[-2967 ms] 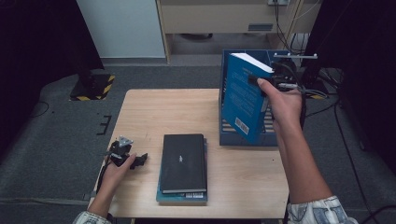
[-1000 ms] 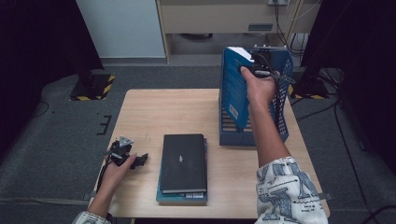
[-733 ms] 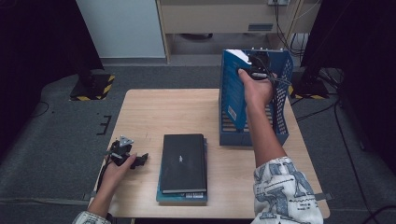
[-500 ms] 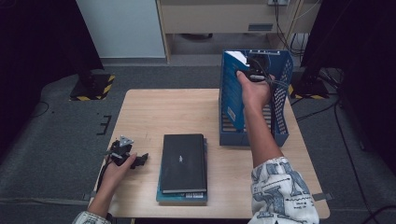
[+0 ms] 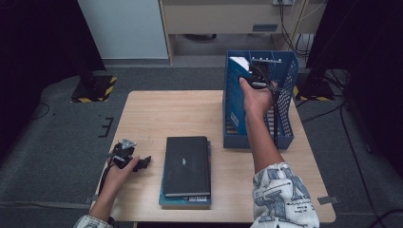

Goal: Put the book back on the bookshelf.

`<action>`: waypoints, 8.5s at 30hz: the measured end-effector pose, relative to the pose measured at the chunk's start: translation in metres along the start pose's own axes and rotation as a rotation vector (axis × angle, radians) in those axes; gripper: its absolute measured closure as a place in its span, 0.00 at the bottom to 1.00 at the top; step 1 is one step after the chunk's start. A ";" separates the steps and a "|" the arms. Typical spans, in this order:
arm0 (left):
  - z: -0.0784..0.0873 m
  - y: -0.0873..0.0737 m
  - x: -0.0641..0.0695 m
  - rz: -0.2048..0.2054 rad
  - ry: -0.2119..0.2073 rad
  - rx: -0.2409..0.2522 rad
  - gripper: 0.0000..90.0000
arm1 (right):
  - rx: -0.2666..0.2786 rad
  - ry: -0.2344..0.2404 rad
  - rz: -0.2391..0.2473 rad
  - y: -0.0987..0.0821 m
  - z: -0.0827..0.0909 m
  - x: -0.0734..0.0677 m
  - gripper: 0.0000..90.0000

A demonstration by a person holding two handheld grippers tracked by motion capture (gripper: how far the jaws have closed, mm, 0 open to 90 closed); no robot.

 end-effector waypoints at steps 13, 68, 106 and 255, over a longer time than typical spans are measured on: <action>-0.001 0.000 0.000 -0.003 -0.001 0.002 0.00 | -0.013 -0.004 0.005 -0.016 -0.006 0.000 0.68; -0.001 0.001 0.003 -0.006 -0.005 0.001 0.00 | -0.146 0.071 0.165 -0.045 0.024 0.004 0.60; -0.002 0.001 0.003 -0.010 -0.008 -0.003 0.00 | -0.093 -0.003 0.123 -0.013 0.019 -0.004 0.67; -0.006 0.004 0.015 -0.016 -0.027 -0.035 0.00 | 0.039 0.244 0.246 -0.112 0.058 0.016 0.12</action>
Point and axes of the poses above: each handheld gripper's, and its own axes: z roughly backward along the jaws, y roughly out of its top, x roughly to its right, the point moved 7 cm from there along -z, roughly forward along the jaws, and after that the axes turned 14 degrees about -y, right-handed, at the moved point
